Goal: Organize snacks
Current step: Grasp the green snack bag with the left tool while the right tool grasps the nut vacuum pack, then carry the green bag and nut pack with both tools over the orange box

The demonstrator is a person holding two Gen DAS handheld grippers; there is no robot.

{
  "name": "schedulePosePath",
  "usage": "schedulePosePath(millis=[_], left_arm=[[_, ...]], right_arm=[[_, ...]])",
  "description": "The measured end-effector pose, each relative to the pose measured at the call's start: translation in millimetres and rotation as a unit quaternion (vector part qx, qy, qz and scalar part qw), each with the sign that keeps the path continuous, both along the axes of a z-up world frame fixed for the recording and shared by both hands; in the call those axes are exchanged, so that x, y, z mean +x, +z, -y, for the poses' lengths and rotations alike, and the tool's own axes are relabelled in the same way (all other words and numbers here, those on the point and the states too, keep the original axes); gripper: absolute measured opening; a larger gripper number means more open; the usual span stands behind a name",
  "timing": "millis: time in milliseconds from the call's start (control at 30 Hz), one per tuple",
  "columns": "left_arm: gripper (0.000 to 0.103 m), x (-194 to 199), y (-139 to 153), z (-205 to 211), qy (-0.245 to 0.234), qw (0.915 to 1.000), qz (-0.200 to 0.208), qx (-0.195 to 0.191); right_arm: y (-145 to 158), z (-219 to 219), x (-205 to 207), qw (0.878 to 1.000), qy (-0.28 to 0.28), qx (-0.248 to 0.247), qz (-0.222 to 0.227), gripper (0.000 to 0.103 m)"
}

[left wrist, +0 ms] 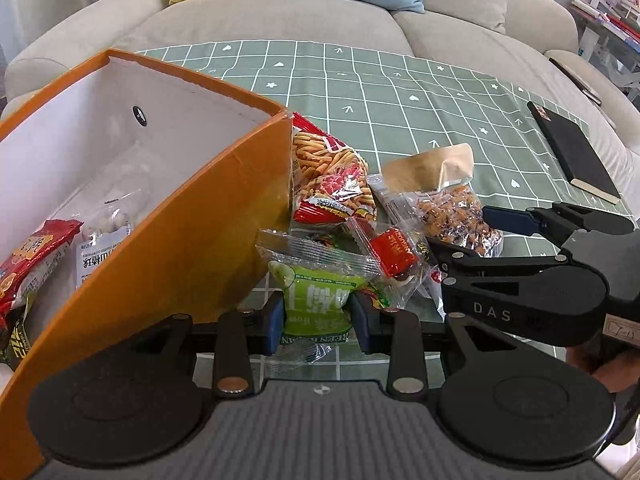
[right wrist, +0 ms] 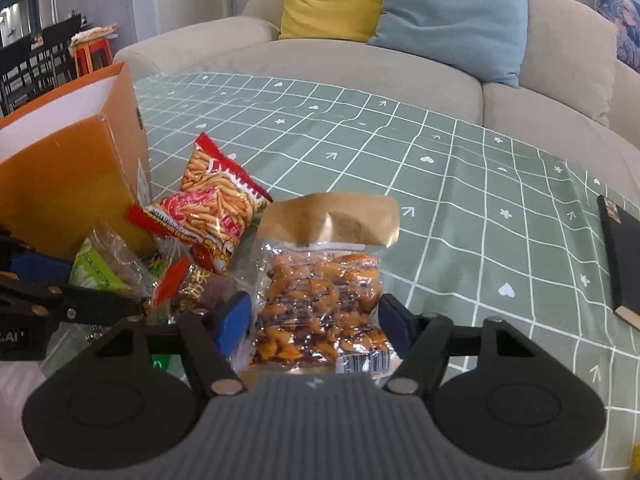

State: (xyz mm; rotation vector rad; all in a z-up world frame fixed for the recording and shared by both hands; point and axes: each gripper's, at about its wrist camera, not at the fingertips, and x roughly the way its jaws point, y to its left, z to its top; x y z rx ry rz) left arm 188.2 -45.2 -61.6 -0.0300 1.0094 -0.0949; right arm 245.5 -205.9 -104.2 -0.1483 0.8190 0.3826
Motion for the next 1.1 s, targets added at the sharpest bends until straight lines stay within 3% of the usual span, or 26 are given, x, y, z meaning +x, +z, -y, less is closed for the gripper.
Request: schedulePosePath(millis=[500,833,1100], left_arm=[[0.037,-33.0,9.0,-9.1,0.006,0.9996,0.013,-0.024],[0.037,-74.6,34.1,-21.7,-0.020,0.9971,0.056,-0.048],[0.037,-104.2,62.2,-37.5,-0.026,0.9935,0.094,-0.057]], right_arm=[[20.2,18.2,-28.8,0.994,-0.091,0.032,-0.056,0.064],[52.5,8.7,-78.4,0.992,-0.119,0.027,-0.024,0.064],[79.7,-8.9,-123.2,0.991,-0.114,0.070,0.007,0.064]])
